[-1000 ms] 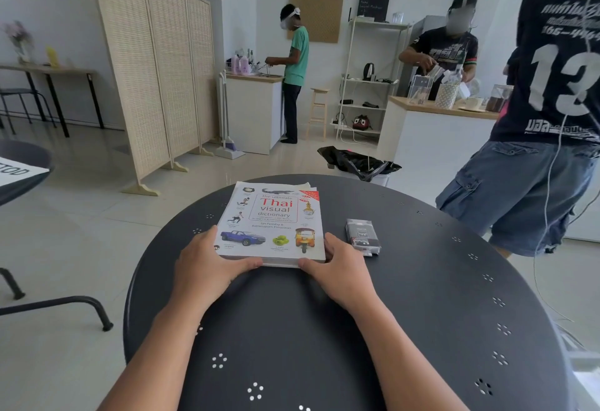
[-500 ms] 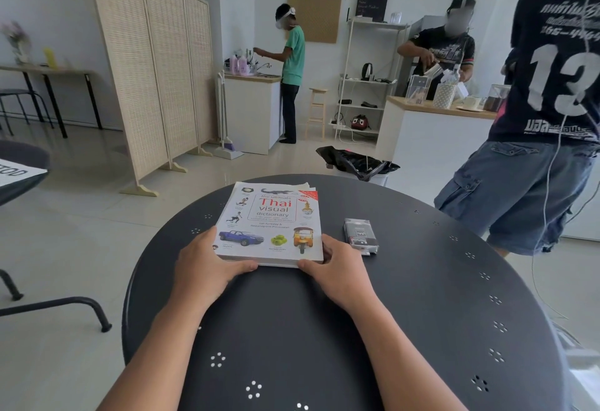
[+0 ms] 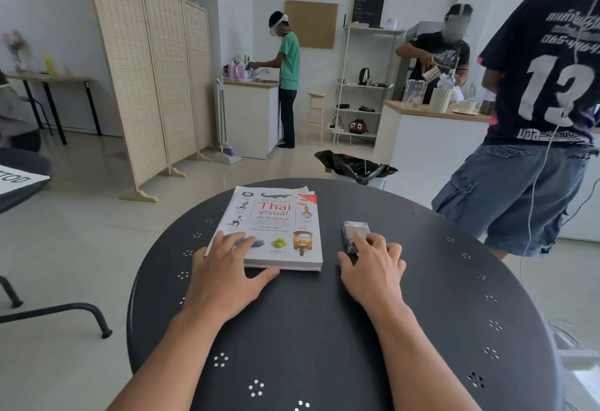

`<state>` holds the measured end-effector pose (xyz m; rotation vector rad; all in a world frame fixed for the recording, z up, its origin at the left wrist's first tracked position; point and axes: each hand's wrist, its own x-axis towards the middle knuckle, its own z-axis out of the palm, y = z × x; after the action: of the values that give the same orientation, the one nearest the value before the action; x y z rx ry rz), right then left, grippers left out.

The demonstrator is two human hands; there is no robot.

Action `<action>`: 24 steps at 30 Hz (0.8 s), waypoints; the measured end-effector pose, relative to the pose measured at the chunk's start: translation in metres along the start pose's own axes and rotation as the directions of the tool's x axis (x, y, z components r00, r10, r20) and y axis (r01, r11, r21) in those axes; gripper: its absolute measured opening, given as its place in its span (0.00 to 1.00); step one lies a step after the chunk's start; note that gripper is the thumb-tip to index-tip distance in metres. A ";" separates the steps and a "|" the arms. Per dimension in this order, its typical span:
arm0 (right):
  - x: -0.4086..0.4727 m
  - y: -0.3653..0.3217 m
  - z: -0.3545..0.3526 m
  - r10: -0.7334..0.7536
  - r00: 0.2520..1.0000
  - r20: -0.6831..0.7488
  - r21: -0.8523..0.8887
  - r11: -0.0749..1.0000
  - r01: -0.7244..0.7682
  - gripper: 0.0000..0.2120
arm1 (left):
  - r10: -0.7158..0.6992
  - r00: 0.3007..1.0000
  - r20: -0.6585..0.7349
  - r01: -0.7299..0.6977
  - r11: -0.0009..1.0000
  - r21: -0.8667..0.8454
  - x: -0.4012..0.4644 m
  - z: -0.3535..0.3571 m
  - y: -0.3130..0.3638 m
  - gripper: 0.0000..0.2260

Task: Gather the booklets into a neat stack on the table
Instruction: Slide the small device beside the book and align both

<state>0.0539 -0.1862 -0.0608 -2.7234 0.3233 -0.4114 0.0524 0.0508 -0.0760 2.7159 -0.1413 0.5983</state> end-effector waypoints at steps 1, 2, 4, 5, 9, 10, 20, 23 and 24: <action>0.000 0.000 0.001 0.011 1.000 0.014 -0.025 1.000 -0.011 0.23 | 0.002 1.000 0.008 -0.002 1.000 -0.001 0.000 0.000 0.000 0.34; 0.000 -0.001 0.002 0.012 1.000 0.007 -0.036 0.999 -0.012 0.23 | 0.002 1.000 0.014 -0.002 1.000 0.000 0.000 0.001 0.000 0.33; 0.000 -0.002 0.003 0.004 0.999 -0.040 -0.019 1.000 -0.005 0.22 | -0.002 1.000 0.013 0.002 1.000 0.001 0.000 0.002 -0.001 0.32; 0.000 -0.002 0.004 0.000 0.998 -0.056 0.010 1.000 0.001 0.21 | -0.005 1.000 0.010 0.005 1.000 0.001 0.000 0.001 -0.001 0.31; 0.001 -0.002 0.003 0.018 0.997 -0.078 0.143 0.990 -0.006 0.10 | -0.013 1.000 0.013 0.013 1.000 0.000 0.001 0.001 -0.001 0.30; 0.002 -0.001 0.003 0.019 0.996 -0.090 0.128 0.992 -0.007 0.09 | -0.015 1.000 0.015 0.015 1.000 0.001 0.001 0.001 -0.001 0.30; 0.002 -0.005 0.006 -0.038 0.999 -0.037 0.187 0.981 0.045 0.17 | -0.034 0.999 0.025 0.035 0.999 -0.023 0.000 -0.004 0.002 0.30; 0.002 -0.004 0.005 -0.007 0.999 -0.034 0.300 0.954 0.017 0.15 | -0.039 0.998 0.038 0.040 0.999 -0.023 -0.001 -0.006 0.003 0.30; 0.002 -0.003 0.004 0.009 0.999 -0.040 0.350 0.937 0.006 0.14 | -0.048 0.998 0.037 0.049 0.998 -0.028 -0.001 -0.007 0.004 0.30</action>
<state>0.0574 -0.1825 -0.0621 -2.3689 0.2366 -0.4747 0.0480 0.0494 -0.0696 2.6952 -0.0918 0.5291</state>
